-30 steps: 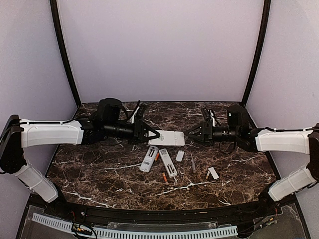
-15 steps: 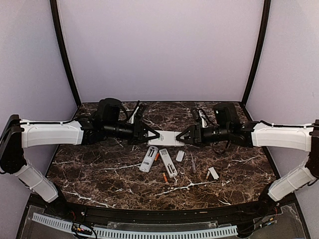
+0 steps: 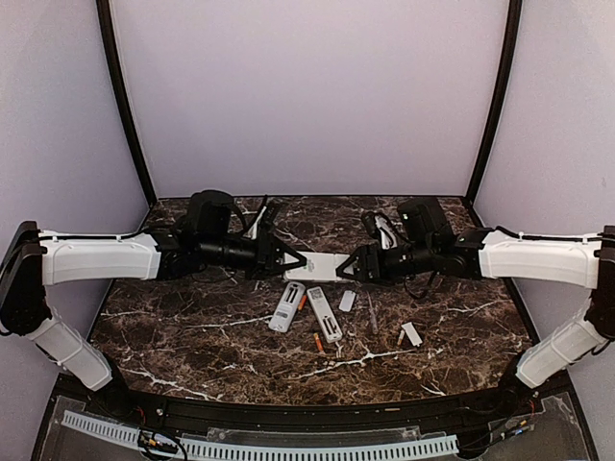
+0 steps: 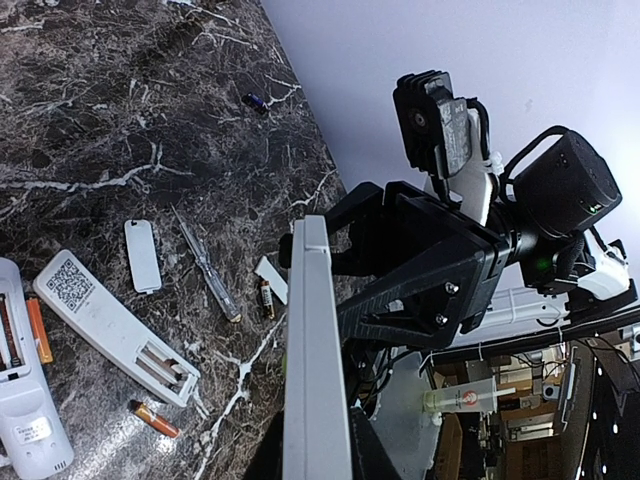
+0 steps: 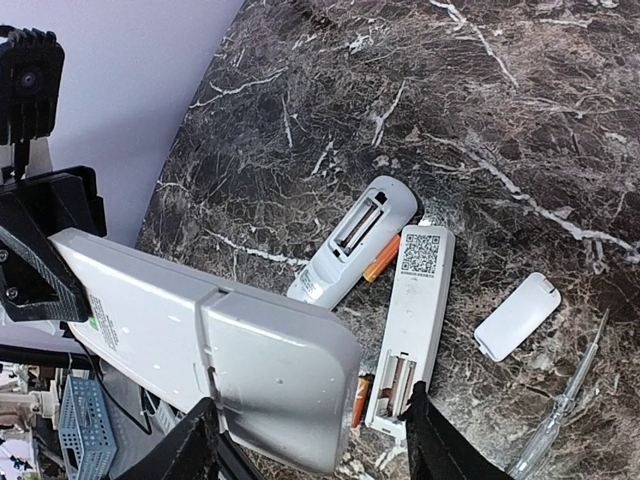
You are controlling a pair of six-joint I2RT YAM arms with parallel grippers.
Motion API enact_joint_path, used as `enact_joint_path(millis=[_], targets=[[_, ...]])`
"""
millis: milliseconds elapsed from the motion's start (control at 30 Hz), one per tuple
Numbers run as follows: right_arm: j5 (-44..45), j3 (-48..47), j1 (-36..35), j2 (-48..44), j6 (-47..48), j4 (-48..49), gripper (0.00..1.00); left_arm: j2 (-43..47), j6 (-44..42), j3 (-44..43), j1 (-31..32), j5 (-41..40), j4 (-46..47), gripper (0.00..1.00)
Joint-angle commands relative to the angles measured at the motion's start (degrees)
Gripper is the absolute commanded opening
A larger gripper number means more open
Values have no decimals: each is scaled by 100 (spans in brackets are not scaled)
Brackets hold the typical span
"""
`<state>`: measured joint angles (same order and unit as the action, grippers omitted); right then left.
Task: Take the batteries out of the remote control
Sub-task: Remove the battery cover from the remote control.
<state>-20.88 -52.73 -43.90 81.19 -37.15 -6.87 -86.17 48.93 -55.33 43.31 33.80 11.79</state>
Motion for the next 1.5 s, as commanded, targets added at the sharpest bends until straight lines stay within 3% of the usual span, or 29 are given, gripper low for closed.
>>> enact_joint_path(millis=[0,233,567,800,1467], targets=[[287,-227,-135,157,92,-194,60,83,30,62,-42,39,52,0],[442,-379,-263,354,86,-285,57,83,55,67,-63,53,68,0],[568,-396,-277,406,-60,-308,41,94,69,97,-76,39,52,0],[791,-390,-277,390,-153,-429,36,90,85,118,-98,28,32,0],[900,-154,0,187,-241,-511,30,130,143,252,-234,-232,-274,0]])
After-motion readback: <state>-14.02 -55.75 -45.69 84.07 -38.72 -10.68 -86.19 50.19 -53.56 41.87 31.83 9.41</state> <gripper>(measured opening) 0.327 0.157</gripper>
